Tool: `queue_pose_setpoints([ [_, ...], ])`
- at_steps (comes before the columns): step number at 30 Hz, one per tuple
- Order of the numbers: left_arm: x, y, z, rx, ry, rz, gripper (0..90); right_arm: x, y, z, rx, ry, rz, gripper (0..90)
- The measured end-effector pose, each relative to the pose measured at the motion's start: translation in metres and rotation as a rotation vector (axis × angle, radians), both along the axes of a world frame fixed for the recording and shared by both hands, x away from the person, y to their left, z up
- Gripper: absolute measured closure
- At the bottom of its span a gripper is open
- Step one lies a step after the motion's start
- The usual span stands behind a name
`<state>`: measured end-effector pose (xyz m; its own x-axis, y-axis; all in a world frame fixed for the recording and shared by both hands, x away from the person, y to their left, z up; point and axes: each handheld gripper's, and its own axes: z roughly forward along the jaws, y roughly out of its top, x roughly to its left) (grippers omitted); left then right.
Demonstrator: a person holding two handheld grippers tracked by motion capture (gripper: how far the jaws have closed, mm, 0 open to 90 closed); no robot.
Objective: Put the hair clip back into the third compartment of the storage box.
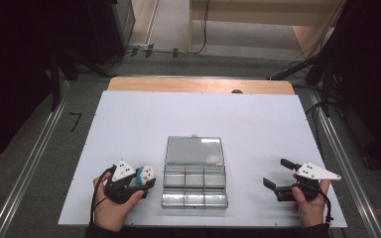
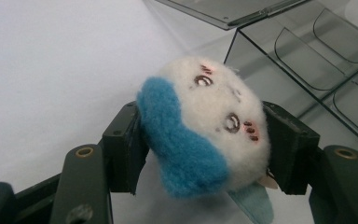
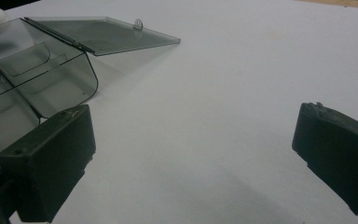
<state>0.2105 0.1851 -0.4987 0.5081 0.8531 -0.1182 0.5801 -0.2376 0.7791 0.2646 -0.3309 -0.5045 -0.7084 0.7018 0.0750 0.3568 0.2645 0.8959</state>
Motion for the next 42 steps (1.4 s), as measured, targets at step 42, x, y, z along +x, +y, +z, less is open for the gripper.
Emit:
queue_pose_setpoints([
  [42,0.019,-0.028,0.042,-0.167,-0.059,-0.096,37.1,0.000,-0.001,-0.002,0.018,-0.008,-0.011,0.0],
])
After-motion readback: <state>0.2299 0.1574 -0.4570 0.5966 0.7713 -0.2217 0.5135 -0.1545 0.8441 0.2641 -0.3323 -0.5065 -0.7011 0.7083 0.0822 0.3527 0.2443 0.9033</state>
